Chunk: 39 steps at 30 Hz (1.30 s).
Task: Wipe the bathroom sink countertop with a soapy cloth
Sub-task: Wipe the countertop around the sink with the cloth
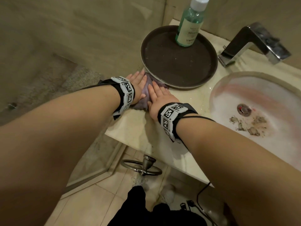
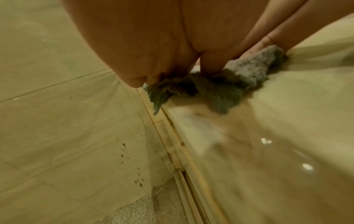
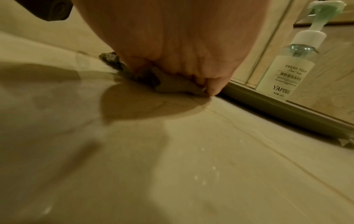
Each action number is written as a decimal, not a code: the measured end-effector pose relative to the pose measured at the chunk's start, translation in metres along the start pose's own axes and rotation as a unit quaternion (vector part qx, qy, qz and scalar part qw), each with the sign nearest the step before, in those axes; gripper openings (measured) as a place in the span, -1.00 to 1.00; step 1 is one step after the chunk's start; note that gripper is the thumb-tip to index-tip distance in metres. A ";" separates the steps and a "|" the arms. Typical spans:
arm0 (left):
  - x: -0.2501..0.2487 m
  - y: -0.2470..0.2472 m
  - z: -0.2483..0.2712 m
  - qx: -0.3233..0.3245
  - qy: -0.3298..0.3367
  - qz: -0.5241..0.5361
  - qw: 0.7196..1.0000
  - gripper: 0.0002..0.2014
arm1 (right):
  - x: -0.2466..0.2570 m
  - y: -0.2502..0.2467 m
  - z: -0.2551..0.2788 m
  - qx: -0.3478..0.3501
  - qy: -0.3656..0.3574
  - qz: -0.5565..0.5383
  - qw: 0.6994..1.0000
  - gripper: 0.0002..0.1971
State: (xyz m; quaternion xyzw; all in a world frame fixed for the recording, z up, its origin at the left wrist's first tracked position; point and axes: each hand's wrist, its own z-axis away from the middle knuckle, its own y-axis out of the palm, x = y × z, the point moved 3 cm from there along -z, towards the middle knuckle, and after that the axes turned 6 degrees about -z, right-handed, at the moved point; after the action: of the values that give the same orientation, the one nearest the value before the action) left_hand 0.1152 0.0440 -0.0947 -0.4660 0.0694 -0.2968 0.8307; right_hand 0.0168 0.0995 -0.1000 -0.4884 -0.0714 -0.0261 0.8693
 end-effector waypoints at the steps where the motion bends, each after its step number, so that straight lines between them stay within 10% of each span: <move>1: -0.002 0.003 0.003 -0.007 0.002 0.001 1.000 -0.26 | -0.001 0.001 0.003 -0.001 -0.005 0.006 1.000 -0.36; 39: -0.083 0.072 0.132 0.004 -0.055 0.037 0.998 -0.36 | 0.005 0.070 0.122 0.011 -0.098 0.050 0.994 -0.30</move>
State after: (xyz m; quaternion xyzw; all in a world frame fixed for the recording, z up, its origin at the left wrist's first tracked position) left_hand 0.1299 0.2150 -0.0930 -0.4755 0.0395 -0.2402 0.8454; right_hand 0.0175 0.2403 -0.0959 -0.4823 -0.1317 0.0663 0.8635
